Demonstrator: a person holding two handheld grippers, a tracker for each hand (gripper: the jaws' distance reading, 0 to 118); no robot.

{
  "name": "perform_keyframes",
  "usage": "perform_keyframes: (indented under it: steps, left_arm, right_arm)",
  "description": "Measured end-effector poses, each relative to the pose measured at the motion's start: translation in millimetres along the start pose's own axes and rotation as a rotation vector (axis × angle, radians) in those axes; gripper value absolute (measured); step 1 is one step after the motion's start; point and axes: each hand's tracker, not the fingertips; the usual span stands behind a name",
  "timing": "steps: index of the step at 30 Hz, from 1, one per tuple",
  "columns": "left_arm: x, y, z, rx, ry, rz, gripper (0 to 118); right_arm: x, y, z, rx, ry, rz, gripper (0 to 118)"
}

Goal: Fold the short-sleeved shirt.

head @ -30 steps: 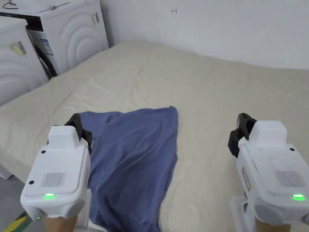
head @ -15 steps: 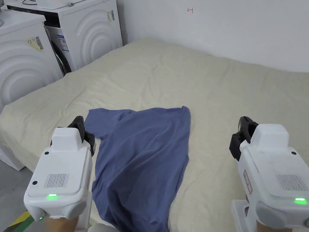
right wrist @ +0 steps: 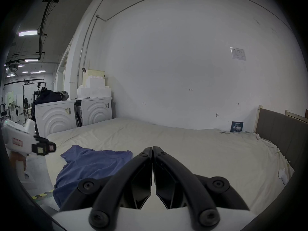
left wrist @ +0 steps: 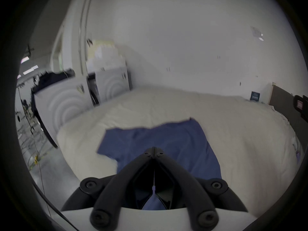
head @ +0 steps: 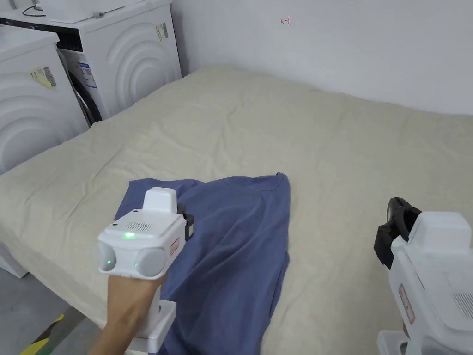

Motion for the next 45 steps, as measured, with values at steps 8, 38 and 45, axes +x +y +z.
perform_keyframes:
  steps: [8,38,45]
  left_arm:
    - [19,-5,-87,-0.329,-0.002,0.044,105]
    - [37,44,-65,-0.222,-0.248,0.221,0]
    - [129,119,-13,-0.058,-0.403,-0.041,0]
  right_arm:
    - [20,-16,-15,-0.050,-0.040,0.008,0]
    - [67,-6,41,-0.051,-0.144,-0.019,0]
    - [99,0,77,-0.011,-0.218,-0.036,0]
